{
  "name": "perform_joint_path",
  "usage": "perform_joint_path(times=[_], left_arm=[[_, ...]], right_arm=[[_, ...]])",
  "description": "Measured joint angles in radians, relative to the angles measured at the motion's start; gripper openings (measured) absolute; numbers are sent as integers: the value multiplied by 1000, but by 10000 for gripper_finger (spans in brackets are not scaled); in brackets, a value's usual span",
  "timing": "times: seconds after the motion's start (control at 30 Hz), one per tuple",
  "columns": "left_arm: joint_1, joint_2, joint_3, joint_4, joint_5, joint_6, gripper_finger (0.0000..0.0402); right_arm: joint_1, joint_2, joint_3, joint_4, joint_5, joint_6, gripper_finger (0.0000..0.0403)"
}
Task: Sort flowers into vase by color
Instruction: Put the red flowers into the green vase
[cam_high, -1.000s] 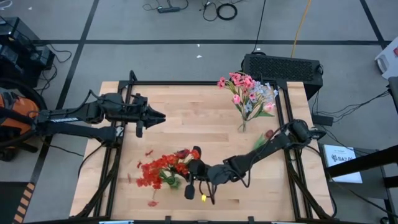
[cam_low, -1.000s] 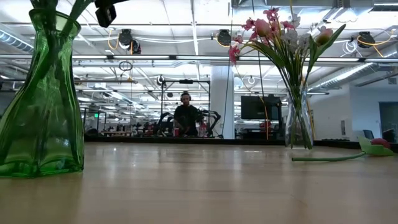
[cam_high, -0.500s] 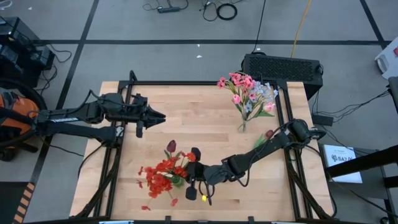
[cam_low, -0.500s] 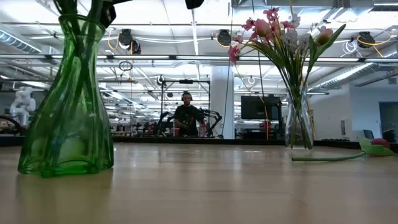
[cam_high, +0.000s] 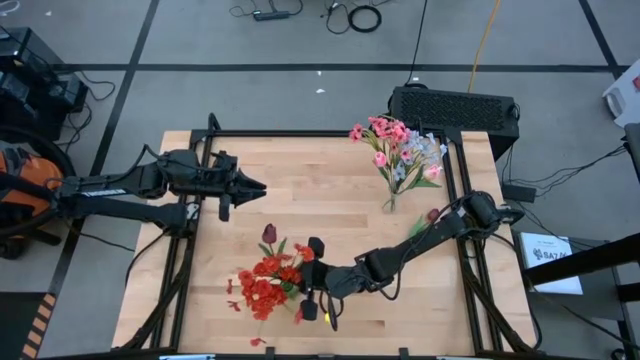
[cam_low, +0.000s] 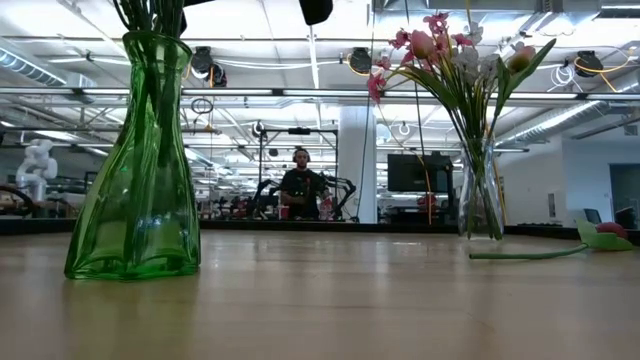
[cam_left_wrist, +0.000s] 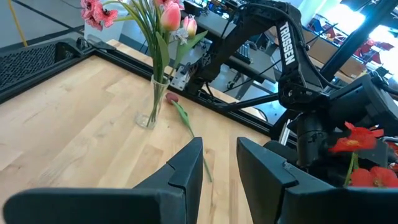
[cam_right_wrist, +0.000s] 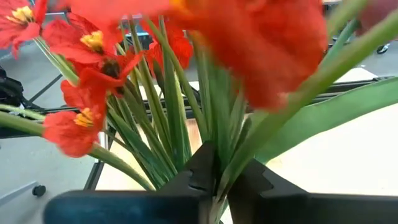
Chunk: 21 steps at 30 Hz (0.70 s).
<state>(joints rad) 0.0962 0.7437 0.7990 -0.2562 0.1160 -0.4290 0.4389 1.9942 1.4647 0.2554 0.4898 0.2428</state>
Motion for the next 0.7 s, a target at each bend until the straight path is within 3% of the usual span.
perform_joint_path(times=[0.33, 0.7], left_arm=[[0, 0, 0, 0, 0, 0, 105], [0, 0, 0, -1, 0, 25, 105]], right_arm=[[-1, -4, 0, -28, -1, 8, 110], [-13, -129, 0, -329, -155, 114, 201]])
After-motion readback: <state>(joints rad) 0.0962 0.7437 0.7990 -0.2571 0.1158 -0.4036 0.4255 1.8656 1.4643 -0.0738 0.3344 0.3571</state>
